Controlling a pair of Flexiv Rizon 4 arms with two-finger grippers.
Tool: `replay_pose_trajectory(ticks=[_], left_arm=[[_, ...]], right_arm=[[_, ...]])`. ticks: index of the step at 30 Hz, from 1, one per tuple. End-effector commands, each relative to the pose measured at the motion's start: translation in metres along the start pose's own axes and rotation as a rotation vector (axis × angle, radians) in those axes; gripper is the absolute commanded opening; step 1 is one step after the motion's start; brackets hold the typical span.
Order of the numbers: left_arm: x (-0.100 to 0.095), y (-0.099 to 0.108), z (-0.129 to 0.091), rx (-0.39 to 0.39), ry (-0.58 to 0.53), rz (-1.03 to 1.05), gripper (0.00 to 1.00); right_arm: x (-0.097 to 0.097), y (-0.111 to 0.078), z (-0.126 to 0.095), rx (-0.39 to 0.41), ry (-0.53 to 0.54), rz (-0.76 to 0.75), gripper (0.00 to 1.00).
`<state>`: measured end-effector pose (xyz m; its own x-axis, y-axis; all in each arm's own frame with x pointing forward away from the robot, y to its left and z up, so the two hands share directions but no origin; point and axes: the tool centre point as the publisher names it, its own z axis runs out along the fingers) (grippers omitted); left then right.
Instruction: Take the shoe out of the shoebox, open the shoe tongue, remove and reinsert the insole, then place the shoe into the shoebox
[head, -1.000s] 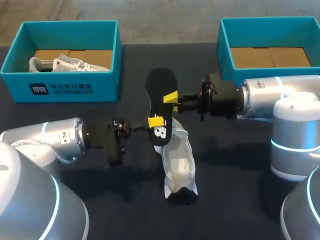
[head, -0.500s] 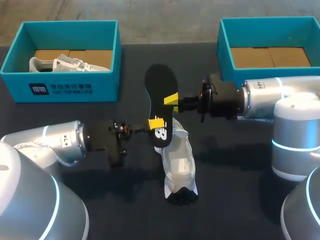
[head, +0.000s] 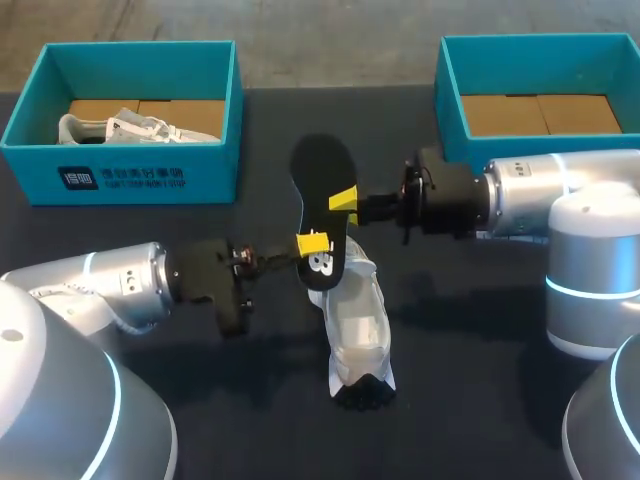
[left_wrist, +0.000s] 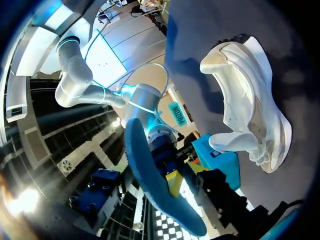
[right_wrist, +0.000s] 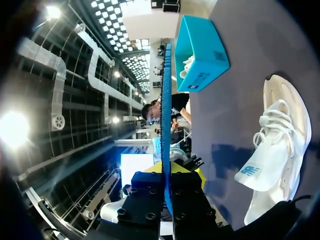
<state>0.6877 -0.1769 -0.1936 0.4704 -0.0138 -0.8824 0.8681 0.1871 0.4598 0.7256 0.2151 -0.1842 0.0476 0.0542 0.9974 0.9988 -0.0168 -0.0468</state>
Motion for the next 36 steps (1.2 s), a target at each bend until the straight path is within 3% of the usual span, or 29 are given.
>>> replay_pose_trajectory(ticks=[1,7,15,19,34,36], left_arm=[[-0.020,0.001,-0.026,0.015,0.047,-0.013,1.00],[-0.026,0.007,-0.071,0.048,0.120,-0.049,1.00],[-0.044,0.029,-0.115,0.151,0.257,-0.168,1.00],[-0.053,0.043,-0.126,0.261,0.407,-0.191,1.00],[-0.053,0.043,-0.126,0.261,0.407,-0.191,1.00],[-0.058,0.050,-0.122,0.253,0.447,-0.225,1.00]], right_arm=[[-0.004,-0.001,-0.007,0.000,-0.008,0.000,0.00],[-0.010,-0.001,-0.012,-0.001,-0.005,0.000,0.00],[-0.019,-0.004,-0.014,0.002,0.001,-0.012,0.00],[-0.020,-0.005,-0.013,-0.001,-0.002,-0.012,0.00],[-0.020,-0.005,-0.013,-0.001,-0.002,-0.012,0.00],[-0.020,-0.005,-0.013,-0.001,-0.002,-0.012,0.00]])
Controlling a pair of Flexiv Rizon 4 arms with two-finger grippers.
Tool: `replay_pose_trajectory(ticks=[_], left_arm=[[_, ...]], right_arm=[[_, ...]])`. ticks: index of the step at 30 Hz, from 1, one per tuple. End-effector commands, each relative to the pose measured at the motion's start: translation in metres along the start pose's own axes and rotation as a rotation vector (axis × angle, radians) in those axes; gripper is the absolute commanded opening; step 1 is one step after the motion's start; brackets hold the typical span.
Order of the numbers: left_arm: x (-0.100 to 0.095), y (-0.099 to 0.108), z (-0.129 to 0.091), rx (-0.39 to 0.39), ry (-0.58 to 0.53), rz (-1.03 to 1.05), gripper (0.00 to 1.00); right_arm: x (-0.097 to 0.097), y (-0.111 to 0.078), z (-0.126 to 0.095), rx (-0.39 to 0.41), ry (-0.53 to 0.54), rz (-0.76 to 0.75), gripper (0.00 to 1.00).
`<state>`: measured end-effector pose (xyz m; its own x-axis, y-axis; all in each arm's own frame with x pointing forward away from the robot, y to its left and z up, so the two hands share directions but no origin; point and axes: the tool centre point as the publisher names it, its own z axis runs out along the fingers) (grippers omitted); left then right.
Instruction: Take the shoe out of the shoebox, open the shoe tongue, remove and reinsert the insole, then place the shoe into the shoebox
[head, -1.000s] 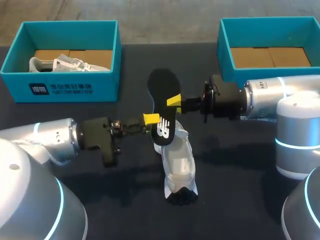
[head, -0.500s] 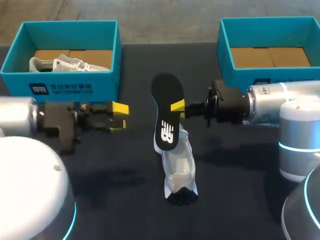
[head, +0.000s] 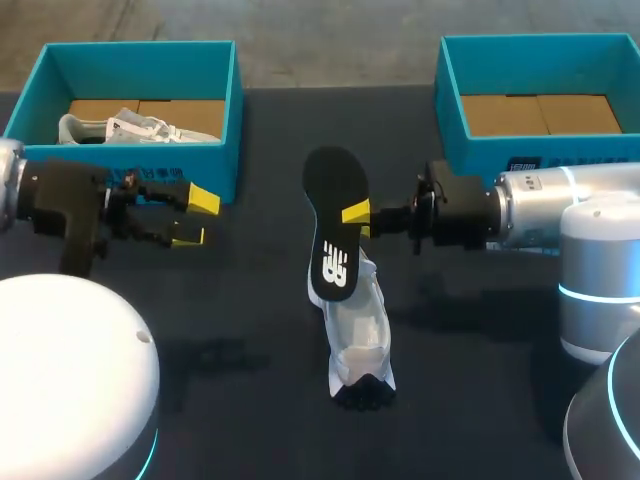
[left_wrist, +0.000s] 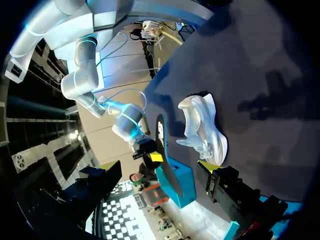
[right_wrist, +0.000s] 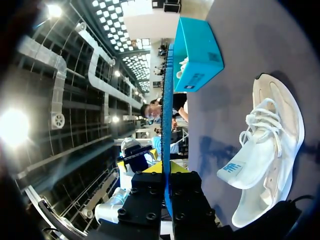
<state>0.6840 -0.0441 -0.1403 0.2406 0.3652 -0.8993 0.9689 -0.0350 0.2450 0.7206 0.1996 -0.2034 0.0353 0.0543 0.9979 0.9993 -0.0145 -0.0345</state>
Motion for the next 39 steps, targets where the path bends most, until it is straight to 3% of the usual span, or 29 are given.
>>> replay_pose_trajectory(ticks=[1,7,12,17,19,36,39], left_arm=[[-0.011,0.010,-0.004,-0.018,0.095,-0.069,1.00],[-0.022,0.042,-0.024,-0.058,0.238,-0.122,1.00],[-0.021,0.063,-0.026,0.006,0.338,-0.212,1.00],[-0.021,0.077,-0.012,0.123,0.444,-0.291,1.00],[-0.028,0.083,-0.006,0.127,0.540,-0.236,1.00],[-0.028,0.083,-0.006,0.127,0.540,-0.236,1.00],[-0.033,0.087,0.000,0.120,0.601,-0.232,1.00]], right_arm=[[0.000,-0.001,0.001,-0.003,-0.002,0.000,0.00],[0.000,-0.001,0.001,-0.003,-0.002,0.000,0.00],[0.000,-0.001,0.001,-0.003,-0.002,0.000,0.00],[0.000,-0.001,0.001,-0.003,-0.002,0.000,0.00],[0.000,-0.001,0.001,-0.003,-0.002,0.000,0.00],[0.000,-0.001,0.001,-0.003,-0.002,0.000,0.00],[0.000,-0.001,0.001,-0.003,-0.002,0.000,0.00]])
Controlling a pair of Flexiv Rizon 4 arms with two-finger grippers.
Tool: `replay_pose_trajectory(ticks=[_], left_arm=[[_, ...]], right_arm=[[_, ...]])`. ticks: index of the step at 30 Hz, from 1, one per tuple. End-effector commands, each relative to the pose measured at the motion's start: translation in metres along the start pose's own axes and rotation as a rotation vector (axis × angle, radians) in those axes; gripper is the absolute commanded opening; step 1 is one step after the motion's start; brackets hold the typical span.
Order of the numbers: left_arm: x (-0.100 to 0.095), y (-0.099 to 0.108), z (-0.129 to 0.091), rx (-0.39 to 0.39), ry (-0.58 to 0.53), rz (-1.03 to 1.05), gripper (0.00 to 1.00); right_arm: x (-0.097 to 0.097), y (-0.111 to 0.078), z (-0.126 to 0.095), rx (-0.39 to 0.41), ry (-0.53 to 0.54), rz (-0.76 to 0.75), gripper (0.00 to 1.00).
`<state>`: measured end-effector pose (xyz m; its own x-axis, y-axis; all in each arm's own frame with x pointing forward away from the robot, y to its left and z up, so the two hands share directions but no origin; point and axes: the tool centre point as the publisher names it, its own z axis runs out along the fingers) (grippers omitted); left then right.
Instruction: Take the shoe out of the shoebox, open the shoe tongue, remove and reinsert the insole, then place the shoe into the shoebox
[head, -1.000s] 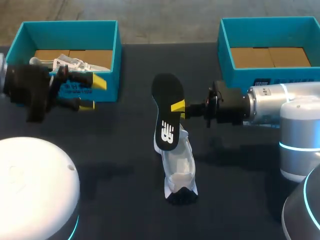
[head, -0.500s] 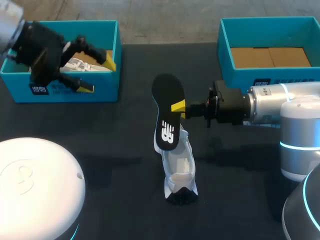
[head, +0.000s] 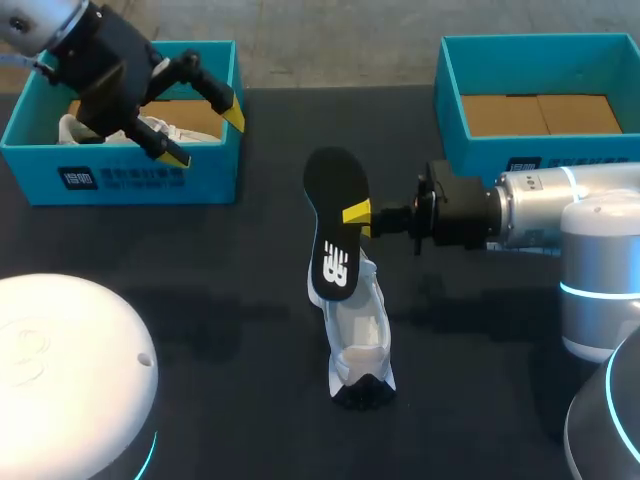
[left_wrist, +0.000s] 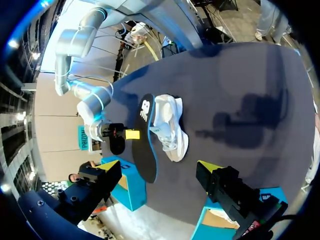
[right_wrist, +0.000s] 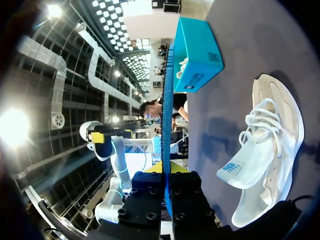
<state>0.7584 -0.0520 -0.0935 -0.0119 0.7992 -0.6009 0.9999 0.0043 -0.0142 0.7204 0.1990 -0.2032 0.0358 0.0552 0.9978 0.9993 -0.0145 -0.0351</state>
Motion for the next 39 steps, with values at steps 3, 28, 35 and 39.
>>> replay_pose_trajectory(ticks=[3,28,35,39], left_arm=[[-0.015,0.004,0.003,-0.009,0.075,-0.019,1.00],[-0.068,0.036,0.059,0.111,0.370,-0.117,1.00],[-0.079,0.037,0.072,0.164,0.411,-0.106,1.00],[-0.083,0.038,0.077,0.191,0.453,-0.099,1.00]], right_arm=[[-0.001,-0.001,0.002,-0.007,-0.002,0.009,0.00],[-0.007,-0.008,0.005,-0.005,-0.020,0.030,0.00],[-0.007,-0.008,0.005,-0.005,-0.020,0.030,0.00],[-0.007,-0.008,0.005,-0.005,-0.020,0.030,0.00]])
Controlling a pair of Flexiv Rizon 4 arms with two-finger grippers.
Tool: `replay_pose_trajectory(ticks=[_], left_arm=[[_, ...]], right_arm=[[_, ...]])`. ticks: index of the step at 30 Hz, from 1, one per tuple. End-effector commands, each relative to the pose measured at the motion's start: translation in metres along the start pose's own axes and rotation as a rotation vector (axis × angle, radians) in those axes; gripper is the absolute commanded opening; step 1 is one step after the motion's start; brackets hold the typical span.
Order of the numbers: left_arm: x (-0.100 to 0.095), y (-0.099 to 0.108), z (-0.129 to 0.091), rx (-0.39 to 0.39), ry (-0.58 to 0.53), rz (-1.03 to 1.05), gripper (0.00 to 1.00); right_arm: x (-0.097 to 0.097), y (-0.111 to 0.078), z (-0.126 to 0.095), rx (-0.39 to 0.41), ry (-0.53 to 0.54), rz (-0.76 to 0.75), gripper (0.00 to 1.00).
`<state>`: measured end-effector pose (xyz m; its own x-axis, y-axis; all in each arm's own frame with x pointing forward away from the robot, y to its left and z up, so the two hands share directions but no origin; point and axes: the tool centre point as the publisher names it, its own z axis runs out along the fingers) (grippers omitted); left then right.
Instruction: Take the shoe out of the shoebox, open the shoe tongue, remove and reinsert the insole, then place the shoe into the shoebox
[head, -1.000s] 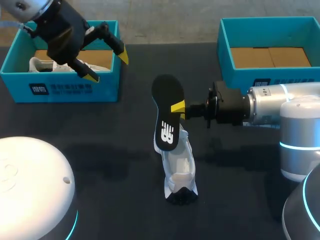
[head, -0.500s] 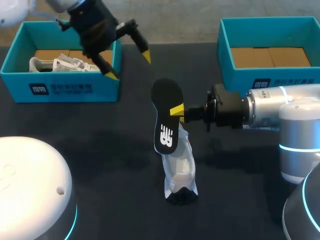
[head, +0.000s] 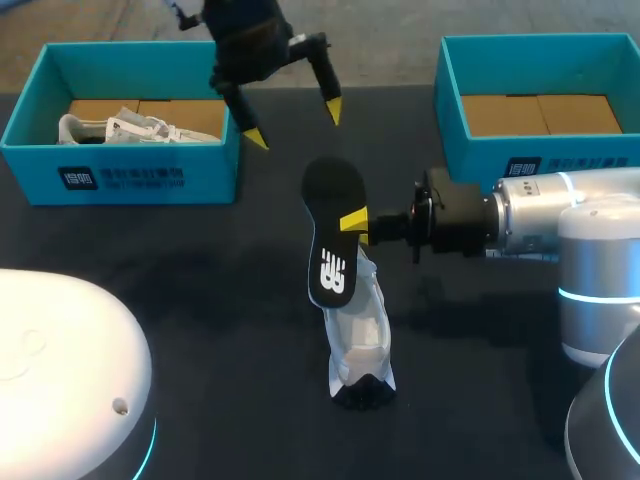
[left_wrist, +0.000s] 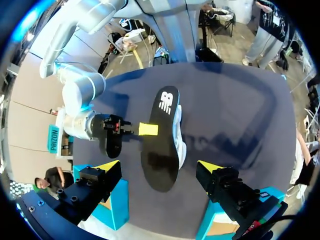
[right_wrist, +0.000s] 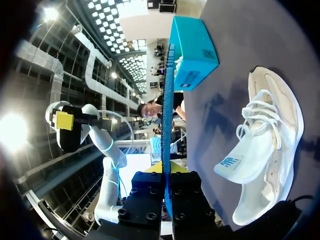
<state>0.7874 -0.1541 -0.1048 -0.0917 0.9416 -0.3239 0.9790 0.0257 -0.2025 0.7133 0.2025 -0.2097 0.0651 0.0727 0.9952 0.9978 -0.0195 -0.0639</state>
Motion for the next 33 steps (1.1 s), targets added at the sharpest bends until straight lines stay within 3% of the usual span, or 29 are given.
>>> replay_pose_trajectory(ticks=[1,13,22,27,33], left_arm=[[-0.012,0.009,0.003,0.025,0.164,0.003,1.00],[-0.034,0.004,0.002,-0.021,0.313,0.059,1.00],[-0.035,0.000,0.018,0.019,0.346,0.055,1.00],[-0.038,0.001,0.023,0.020,0.349,0.061,1.00],[-0.040,0.001,0.016,-0.005,0.271,0.067,1.00]], right_arm=[[0.000,-0.001,0.001,-0.002,-0.002,0.001,0.00],[0.000,-0.001,0.001,-0.002,-0.002,0.001,0.00],[0.000,-0.001,0.001,-0.002,-0.002,0.001,0.00],[0.000,-0.001,0.001,-0.002,-0.002,0.001,0.00],[0.000,-0.001,0.001,-0.002,-0.002,0.001,0.00]])
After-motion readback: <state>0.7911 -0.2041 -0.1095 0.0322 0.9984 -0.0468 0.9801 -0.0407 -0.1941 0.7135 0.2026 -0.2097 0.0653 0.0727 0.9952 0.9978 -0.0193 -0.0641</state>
